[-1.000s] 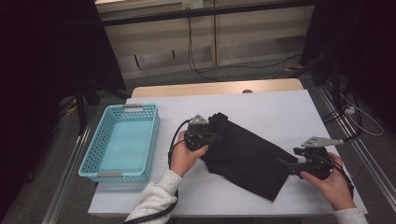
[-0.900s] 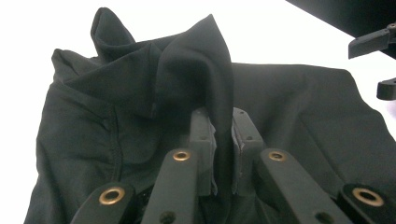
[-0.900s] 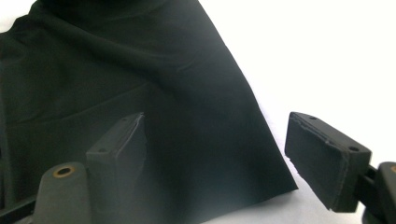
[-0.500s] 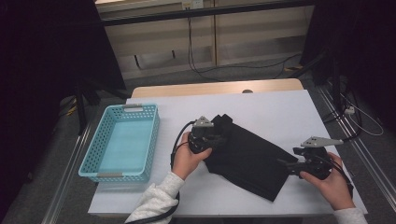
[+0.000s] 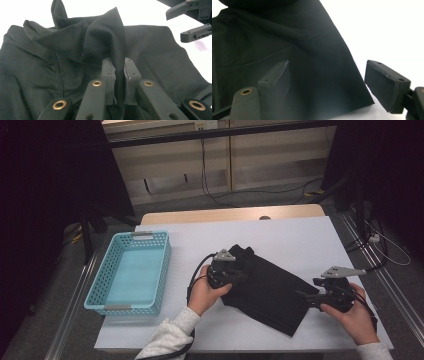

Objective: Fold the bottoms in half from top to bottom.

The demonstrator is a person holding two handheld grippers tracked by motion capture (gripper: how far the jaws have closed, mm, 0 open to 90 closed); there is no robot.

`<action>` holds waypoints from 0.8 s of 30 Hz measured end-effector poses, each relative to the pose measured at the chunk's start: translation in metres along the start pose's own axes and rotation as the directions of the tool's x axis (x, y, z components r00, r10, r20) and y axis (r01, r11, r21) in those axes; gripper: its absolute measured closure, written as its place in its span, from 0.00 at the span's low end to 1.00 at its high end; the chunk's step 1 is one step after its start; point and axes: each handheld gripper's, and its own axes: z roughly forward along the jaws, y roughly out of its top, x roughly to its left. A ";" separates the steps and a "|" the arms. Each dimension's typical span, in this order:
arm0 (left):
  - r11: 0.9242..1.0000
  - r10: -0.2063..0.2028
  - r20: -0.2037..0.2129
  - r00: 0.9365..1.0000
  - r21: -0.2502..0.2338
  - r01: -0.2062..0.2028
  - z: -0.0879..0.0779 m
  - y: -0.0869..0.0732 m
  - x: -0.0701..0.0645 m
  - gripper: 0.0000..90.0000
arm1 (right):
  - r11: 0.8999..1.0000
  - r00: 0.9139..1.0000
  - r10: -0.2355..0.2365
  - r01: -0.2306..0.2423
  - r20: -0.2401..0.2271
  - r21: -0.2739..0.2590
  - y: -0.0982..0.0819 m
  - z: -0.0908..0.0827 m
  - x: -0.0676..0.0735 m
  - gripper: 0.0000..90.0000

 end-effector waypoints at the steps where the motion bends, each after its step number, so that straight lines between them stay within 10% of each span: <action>1: 1.000 0.005 0.005 1.000 0.007 -0.005 0.000 0.000 -0.001 0.91 | 1.000 1.000 0.000 0.000 0.000 0.000 0.000 0.000 0.000 0.23; 24: 0.998 0.027 0.085 0.996 0.056 -0.032 0.016 -0.011 -0.021 0.76 | 1.000 1.000 -0.013 0.013 -0.005 -0.016 0.007 0.004 0.004 0.23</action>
